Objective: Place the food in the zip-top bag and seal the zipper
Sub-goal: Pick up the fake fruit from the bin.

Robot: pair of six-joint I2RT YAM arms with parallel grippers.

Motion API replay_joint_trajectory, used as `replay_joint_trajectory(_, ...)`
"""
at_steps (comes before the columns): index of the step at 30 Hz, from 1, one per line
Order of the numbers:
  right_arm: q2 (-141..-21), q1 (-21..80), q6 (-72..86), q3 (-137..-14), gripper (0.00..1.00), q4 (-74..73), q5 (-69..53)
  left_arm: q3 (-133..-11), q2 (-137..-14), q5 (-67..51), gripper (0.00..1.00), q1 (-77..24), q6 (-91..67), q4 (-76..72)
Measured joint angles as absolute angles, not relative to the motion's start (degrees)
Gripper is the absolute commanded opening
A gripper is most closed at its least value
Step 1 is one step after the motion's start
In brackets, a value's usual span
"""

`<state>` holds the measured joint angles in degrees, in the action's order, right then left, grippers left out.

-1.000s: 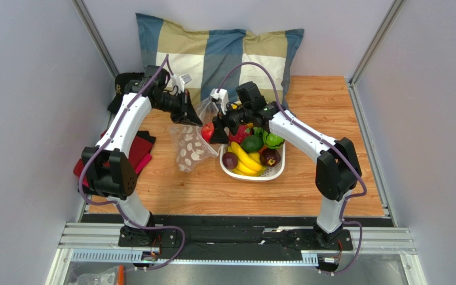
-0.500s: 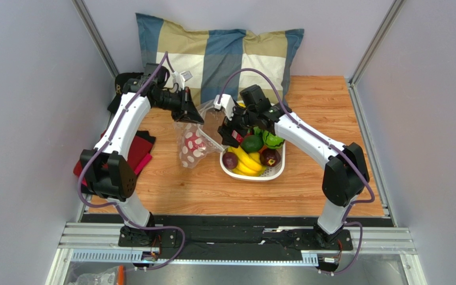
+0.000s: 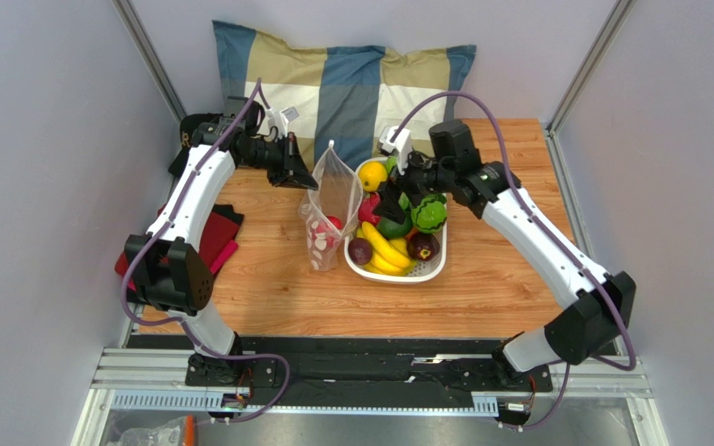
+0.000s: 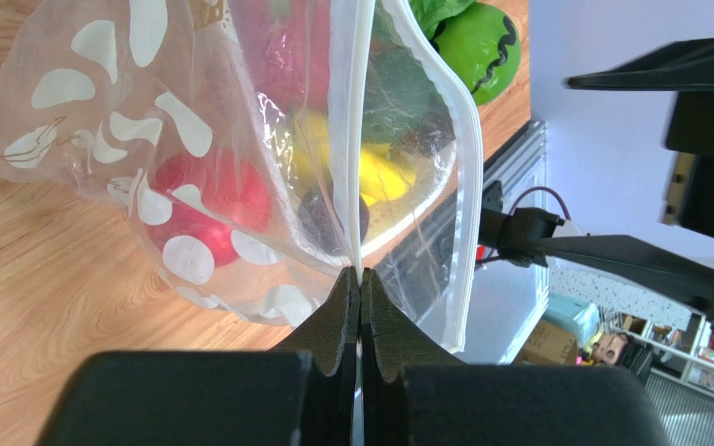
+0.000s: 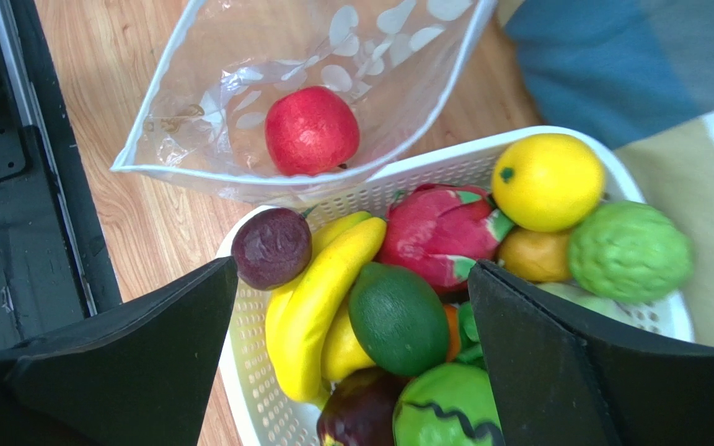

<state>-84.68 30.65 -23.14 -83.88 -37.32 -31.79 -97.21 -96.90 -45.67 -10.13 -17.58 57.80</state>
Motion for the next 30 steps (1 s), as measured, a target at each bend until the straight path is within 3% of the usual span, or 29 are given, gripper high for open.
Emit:
replay_joint_trajectory(5,-80.47,25.23,-23.99,-82.96,1.00,-40.27,-31.81,-97.01,-97.30,-45.52,0.00,-10.15,-18.22,56.82)
replay_joint_trajectory(12,-84.18,17.67,-29.10,-81.67,1.00,-48.93,-25.32,-96.77,-97.60,-45.19,0.00,-10.37,-18.81,56.23)
replay_joint_trajectory(30,-92.60,17.87,-28.29,-80.47,1.00,-52.97,-20.71,-96.57,-97.95,-44.64,0.00,-10.37,-19.03,55.90)
